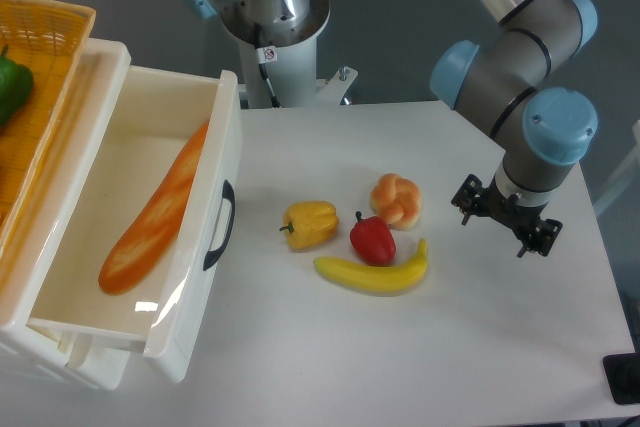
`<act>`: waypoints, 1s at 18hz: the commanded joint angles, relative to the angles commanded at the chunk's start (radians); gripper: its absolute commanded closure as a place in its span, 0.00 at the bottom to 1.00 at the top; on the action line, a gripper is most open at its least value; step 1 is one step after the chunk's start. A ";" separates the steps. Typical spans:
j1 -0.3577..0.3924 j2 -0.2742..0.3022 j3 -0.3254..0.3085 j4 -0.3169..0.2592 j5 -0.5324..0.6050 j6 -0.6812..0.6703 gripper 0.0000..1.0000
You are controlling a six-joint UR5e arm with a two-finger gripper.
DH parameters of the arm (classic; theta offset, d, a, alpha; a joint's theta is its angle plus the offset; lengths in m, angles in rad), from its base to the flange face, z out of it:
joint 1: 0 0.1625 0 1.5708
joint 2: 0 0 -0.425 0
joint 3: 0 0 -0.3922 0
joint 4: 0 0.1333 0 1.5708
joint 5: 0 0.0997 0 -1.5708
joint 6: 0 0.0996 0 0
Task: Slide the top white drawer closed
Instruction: 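Lift the gripper from its start pose above the fruit, then move the gripper over the yellow pepper toward the drawer's black handle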
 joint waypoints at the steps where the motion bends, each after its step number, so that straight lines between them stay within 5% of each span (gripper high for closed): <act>1: 0.000 0.000 0.000 0.000 0.000 -0.002 0.00; 6: -0.012 0.008 -0.005 -0.002 0.000 -0.012 0.00; 14: -0.092 0.109 -0.127 -0.006 0.172 -0.015 0.00; 18: -0.094 0.155 -0.185 -0.008 0.158 -0.158 0.00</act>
